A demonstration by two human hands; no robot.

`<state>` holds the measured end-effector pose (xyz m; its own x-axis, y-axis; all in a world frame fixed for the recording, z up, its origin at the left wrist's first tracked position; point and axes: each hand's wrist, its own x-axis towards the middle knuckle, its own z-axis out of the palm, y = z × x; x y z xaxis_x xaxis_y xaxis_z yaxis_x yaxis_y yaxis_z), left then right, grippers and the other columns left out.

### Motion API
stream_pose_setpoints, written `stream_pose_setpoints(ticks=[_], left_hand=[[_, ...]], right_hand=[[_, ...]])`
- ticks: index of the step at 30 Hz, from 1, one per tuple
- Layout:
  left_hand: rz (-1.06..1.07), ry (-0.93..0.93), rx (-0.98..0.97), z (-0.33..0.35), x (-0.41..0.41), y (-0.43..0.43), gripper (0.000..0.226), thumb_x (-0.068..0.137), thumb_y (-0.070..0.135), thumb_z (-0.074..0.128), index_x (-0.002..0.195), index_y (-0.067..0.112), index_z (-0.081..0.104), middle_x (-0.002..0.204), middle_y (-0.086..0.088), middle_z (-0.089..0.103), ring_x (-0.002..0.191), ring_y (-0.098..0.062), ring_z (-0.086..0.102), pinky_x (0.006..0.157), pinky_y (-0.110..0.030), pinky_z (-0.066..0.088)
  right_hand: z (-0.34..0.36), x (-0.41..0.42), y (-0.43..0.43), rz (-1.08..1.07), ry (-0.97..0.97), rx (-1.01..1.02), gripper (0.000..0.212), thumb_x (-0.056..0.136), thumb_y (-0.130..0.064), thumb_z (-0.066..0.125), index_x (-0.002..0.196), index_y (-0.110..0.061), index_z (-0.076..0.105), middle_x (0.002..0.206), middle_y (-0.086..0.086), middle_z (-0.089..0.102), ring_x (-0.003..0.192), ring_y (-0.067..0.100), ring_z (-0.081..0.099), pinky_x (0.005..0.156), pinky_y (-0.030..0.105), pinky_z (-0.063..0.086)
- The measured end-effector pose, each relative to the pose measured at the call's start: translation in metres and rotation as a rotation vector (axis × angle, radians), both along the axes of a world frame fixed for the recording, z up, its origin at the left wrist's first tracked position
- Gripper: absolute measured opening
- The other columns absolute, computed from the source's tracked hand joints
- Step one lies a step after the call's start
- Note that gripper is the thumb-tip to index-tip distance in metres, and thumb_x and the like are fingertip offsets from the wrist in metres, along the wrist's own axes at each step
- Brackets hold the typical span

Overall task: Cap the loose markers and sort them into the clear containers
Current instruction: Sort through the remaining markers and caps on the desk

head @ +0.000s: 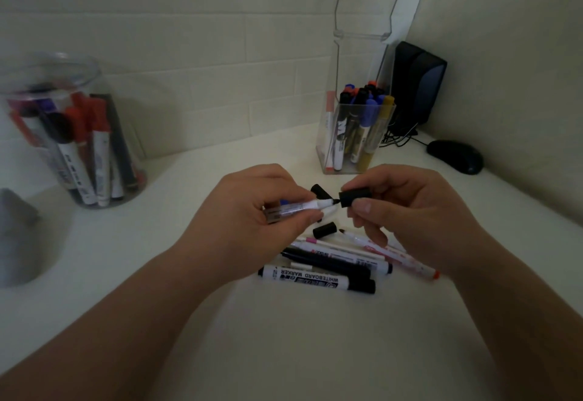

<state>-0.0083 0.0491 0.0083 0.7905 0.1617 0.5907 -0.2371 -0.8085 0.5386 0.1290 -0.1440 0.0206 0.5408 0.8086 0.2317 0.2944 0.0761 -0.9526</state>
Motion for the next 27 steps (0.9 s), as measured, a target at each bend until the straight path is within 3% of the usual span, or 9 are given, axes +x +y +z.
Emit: stream_pose_setpoints(ticks=[7,9,15,17,19,21,22,27], left_hand=[[0.006,0.005,-0.017,-0.002,-0.001,0.001,0.011,0.086,0.033,0.077,0.095,0.026,0.078,0.082,0.014,0.066,0.077,-0.008,0.062,0.063,-0.011,0.042],[0.012,0.005,-0.017,-0.003,0.0,0.001,0.011,0.086,0.032,0.078,0.096,0.027,0.077,0.083,0.014,0.066,0.078,-0.007,0.062,0.063,-0.012,0.043],[0.002,0.006,-0.026,-0.004,0.0,0.0,0.012,0.086,0.034,0.076,0.096,0.027,0.077,0.083,0.014,0.066,0.078,-0.009,0.062,0.063,-0.017,0.046],[-0.001,0.006,-0.026,-0.004,0.0,0.0,0.013,0.086,0.034,0.077,0.096,0.026,0.077,0.083,0.014,0.066,0.078,-0.009,0.063,0.063,-0.018,0.047],[-0.005,0.003,-0.022,-0.004,0.0,-0.001,0.013,0.086,0.033,0.078,0.096,0.025,0.077,0.084,0.015,0.066,0.078,-0.009,0.063,0.063,-0.018,0.047],[-0.007,0.001,-0.013,-0.004,0.0,-0.001,0.013,0.086,0.033,0.078,0.096,0.025,0.077,0.084,0.015,0.066,0.078,-0.009,0.063,0.063,-0.018,0.047],[-0.006,0.0,-0.008,-0.004,0.0,0.0,0.014,0.086,0.033,0.078,0.096,0.024,0.077,0.085,0.015,0.066,0.078,-0.009,0.063,0.064,-0.019,0.048],[0.016,-0.018,0.019,-0.003,0.001,0.0,0.016,0.086,0.033,0.077,0.098,0.022,0.078,0.084,0.014,0.066,0.077,-0.007,0.061,0.064,-0.013,0.043]], right_hand=[[-0.004,0.002,0.003,0.003,0.165,0.058,0.017,0.072,0.001,0.068,0.088,-0.004,0.065,0.079,0.024,0.068,0.06,0.03,0.059,0.048,0.03,0.047],[-0.004,0.005,0.003,0.005,0.258,0.095,0.019,0.07,0.008,0.064,0.08,-0.008,0.063,0.079,0.025,0.067,0.061,0.028,0.06,0.048,0.029,0.047],[-0.003,0.01,0.001,0.008,0.293,0.104,0.016,0.075,-0.001,0.071,0.067,-0.01,0.06,0.08,0.024,0.067,0.064,0.024,0.054,0.057,0.026,0.044],[-0.001,0.007,0.003,-0.001,0.306,0.13,0.016,0.074,-0.007,0.077,0.071,-0.009,0.061,0.08,0.024,0.069,0.059,0.023,0.046,0.056,0.026,0.039],[0.001,0.003,0.005,-0.046,0.349,0.168,0.019,0.072,-0.008,0.071,0.089,-0.009,0.062,0.082,0.026,0.071,0.054,0.021,0.042,0.051,0.025,0.036],[0.001,0.002,0.007,-0.092,0.38,0.18,0.038,0.074,-0.002,0.066,0.11,-0.012,0.062,0.088,0.026,0.072,0.053,0.02,0.048,0.049,0.024,0.039],[0.0,0.002,0.007,-0.097,0.379,0.185,0.039,0.074,-0.002,0.066,0.112,-0.013,0.066,0.091,0.026,0.073,0.056,0.02,0.055,0.05,0.024,0.043],[0.003,-0.004,0.008,-0.057,0.357,0.189,0.021,0.075,0.002,0.064,0.086,-0.01,0.078,0.096,0.024,0.074,0.073,0.025,0.071,0.056,0.026,0.057]])
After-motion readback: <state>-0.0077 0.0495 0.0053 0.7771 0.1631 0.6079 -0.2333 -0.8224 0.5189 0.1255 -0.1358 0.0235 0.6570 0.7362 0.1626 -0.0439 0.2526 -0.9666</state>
